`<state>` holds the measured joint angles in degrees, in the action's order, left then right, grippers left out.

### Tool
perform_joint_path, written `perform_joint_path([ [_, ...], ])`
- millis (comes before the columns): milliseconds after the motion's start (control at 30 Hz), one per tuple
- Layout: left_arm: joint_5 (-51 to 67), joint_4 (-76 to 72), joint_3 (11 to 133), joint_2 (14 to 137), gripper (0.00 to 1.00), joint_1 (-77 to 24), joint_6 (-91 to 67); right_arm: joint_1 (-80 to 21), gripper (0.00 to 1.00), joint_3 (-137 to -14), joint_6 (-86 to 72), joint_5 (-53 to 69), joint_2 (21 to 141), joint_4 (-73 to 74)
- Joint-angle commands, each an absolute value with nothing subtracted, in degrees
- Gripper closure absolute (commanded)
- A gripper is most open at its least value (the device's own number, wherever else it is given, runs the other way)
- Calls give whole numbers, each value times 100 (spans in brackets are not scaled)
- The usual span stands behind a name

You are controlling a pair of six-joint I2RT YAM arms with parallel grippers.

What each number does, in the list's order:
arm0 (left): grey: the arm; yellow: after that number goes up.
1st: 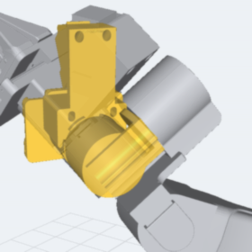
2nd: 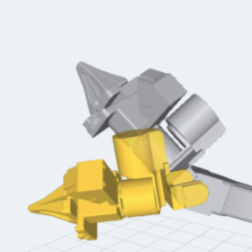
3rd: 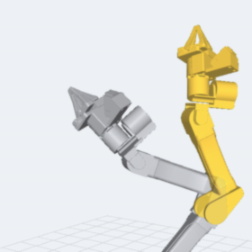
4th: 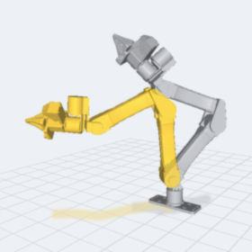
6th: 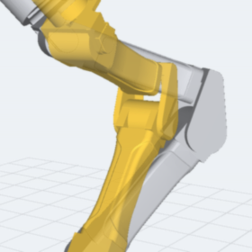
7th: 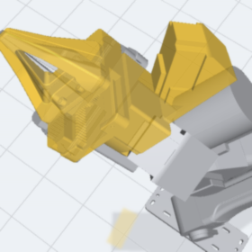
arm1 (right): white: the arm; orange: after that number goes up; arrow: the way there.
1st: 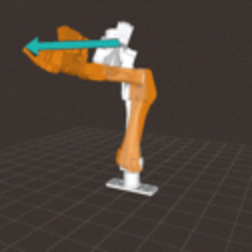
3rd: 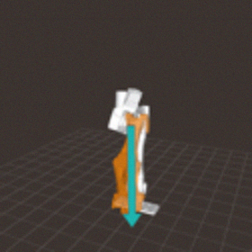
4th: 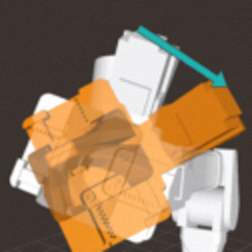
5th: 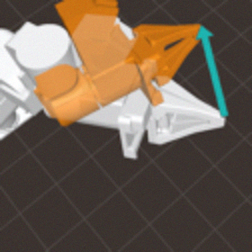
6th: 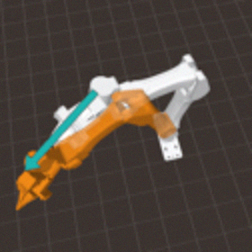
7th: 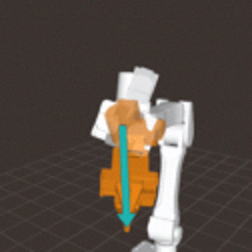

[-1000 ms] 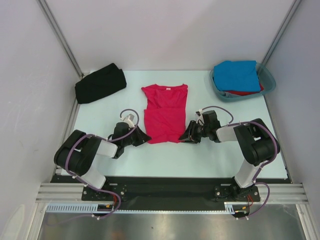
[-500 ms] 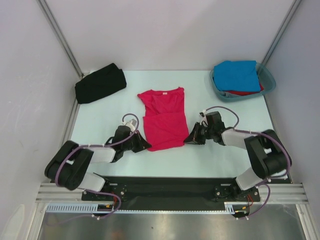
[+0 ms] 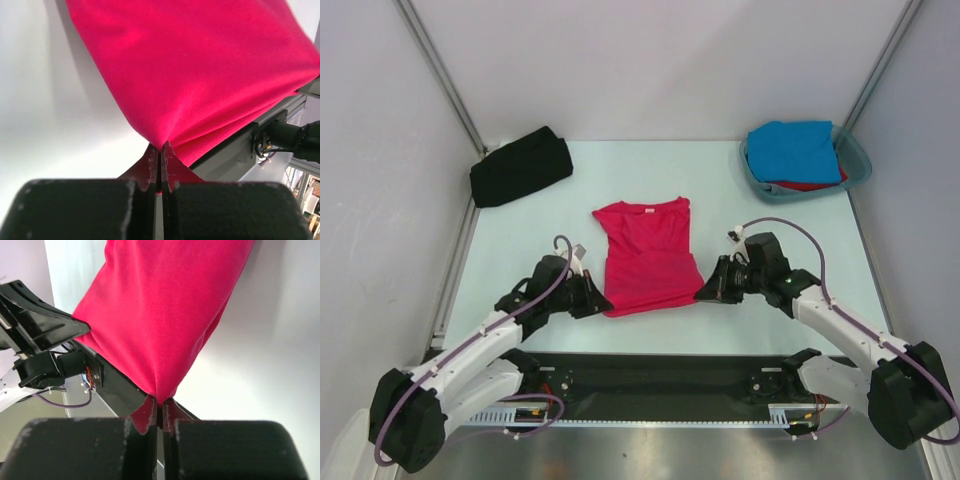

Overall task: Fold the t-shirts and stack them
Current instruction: Fold the tshirt

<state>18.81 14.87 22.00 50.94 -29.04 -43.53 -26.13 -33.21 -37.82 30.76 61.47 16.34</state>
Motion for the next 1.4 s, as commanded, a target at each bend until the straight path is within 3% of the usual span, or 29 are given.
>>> perform_joint_path([
  [0,1556,2548,2661,4957,100,-2892,-4307,-2619,100,-3471,-3727,2804,5898,2039],
  [200,1117,2865,3549,5176,100,-2892,-4061,-2628,100,-4261,-3209,2532,6274,2162],
  [467,431,2892,4701,6160,99,-2682,-3569,-2365,100,-5580,-2444,2470,7863,1934],
  [1000,931,2030,7171,9165,97,-1793,-3041,-1899,100,-8322,-1978,3041,10678,1775],
  [1367,1292,1820,7901,10669,92,-1556,-3050,-1468,95,-10098,-1925,3313,12198,2030],
])
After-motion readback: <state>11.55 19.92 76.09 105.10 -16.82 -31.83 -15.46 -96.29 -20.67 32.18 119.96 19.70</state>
